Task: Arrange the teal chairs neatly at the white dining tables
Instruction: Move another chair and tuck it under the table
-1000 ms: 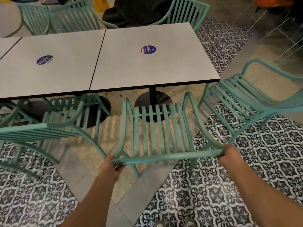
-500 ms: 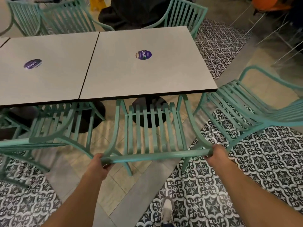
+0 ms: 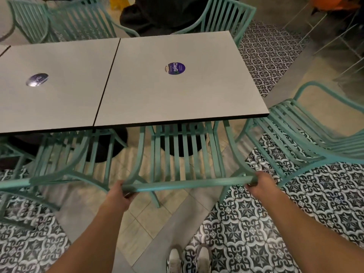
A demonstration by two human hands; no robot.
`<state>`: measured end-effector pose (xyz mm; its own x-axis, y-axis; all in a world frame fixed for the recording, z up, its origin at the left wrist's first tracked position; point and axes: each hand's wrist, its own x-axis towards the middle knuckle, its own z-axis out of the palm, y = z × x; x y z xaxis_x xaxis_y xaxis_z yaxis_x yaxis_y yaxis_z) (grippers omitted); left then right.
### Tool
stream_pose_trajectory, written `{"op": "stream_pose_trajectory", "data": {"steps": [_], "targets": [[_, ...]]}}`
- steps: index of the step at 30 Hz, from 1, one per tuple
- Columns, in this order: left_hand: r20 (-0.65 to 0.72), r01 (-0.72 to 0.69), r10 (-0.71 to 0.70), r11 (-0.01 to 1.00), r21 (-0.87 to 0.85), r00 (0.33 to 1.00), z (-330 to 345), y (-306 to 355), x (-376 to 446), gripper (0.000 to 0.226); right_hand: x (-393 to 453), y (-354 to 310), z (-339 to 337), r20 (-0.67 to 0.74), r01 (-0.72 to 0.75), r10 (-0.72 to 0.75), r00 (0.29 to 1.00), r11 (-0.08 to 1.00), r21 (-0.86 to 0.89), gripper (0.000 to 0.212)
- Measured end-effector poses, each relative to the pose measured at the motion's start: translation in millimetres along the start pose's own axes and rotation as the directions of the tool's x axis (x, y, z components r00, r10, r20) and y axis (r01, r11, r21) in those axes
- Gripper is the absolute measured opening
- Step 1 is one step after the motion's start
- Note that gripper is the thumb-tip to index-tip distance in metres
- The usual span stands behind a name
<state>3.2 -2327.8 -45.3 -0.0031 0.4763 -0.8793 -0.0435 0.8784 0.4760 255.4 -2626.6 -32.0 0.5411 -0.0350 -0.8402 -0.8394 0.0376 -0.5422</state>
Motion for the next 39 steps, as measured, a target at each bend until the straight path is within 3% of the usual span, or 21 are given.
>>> {"op": "stream_pose_trajectory", "data": {"steps": [8,10,16,21,24,39], "targets": [[0.024,-0.007,0.007,1.000,0.001,1.000,12,15,12,0.043,9,-9,20,0.032,-0.012,0.006,0.999,0.983,0.182,0.010],[0.021,-0.004,0.004,1.000,0.004,1.000,15,20,15,0.042,11,-11,25,0.034,0.001,-0.007,0.999,0.985,0.170,0.021],[-0.004,-0.001,0.001,1.000,0.005,1.000,18,27,19,0.042,10,-10,35,0.008,-0.007,0.006,1.000,0.988,0.153,0.005],[-0.019,-0.016,0.016,1.000,-0.007,1.000,18,28,17,0.045,10,-10,35,0.003,0.004,-0.004,1.000,0.985,0.172,0.019],[-0.013,-0.010,0.010,1.000,-0.005,1.000,15,27,16,0.043,8,-9,34,0.023,-0.002,-0.001,1.000,0.988,0.152,0.006],[0.019,0.003,-0.003,1.000,-0.026,1.000,10,29,14,0.038,13,-6,38,0.021,0.053,-0.057,0.998,0.987,0.150,0.017]]}}
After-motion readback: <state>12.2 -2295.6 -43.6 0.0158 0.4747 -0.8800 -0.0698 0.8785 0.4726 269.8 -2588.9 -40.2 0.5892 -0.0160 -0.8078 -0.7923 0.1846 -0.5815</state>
